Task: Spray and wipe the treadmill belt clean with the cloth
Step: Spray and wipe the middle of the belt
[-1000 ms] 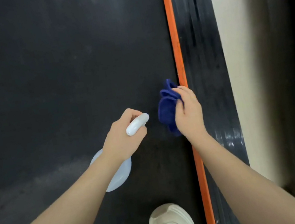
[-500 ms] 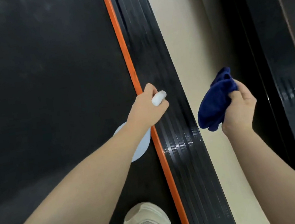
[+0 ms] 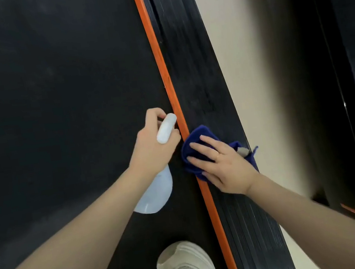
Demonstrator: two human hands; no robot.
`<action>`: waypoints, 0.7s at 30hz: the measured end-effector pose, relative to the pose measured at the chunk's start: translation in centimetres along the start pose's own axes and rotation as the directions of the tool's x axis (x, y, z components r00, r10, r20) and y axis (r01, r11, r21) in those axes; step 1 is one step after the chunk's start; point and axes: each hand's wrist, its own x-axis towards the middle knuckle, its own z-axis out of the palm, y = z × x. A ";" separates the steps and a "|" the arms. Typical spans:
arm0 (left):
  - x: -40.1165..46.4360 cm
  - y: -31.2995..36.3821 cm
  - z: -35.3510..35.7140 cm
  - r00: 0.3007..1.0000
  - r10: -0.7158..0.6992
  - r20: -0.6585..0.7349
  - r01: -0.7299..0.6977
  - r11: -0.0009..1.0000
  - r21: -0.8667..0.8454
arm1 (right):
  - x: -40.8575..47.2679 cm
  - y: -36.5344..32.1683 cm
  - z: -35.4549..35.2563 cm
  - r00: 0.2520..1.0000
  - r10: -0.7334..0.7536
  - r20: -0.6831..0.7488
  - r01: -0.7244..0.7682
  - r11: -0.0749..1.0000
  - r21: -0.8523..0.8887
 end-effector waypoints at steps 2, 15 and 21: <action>1.2 0.3 -0.8 0.999 0.024 -0.022 -0.024 1.000 0.007 | 2.4 2.5 -0.8 0.988 -0.144 0.048 0.145 0.989 -0.024; 5.3 1.7 -1.3 0.995 -0.051 -0.089 0.047 0.998 -0.043 | 19.8 12.9 -5.7 0.988 0.143 -0.052 -0.150 0.970 -0.194; 4.8 1.6 -2.5 0.995 -0.064 -0.083 0.061 0.997 -0.043 | 10.2 6.6 -3.6 0.986 0.166 -0.025 -0.166 0.986 -0.021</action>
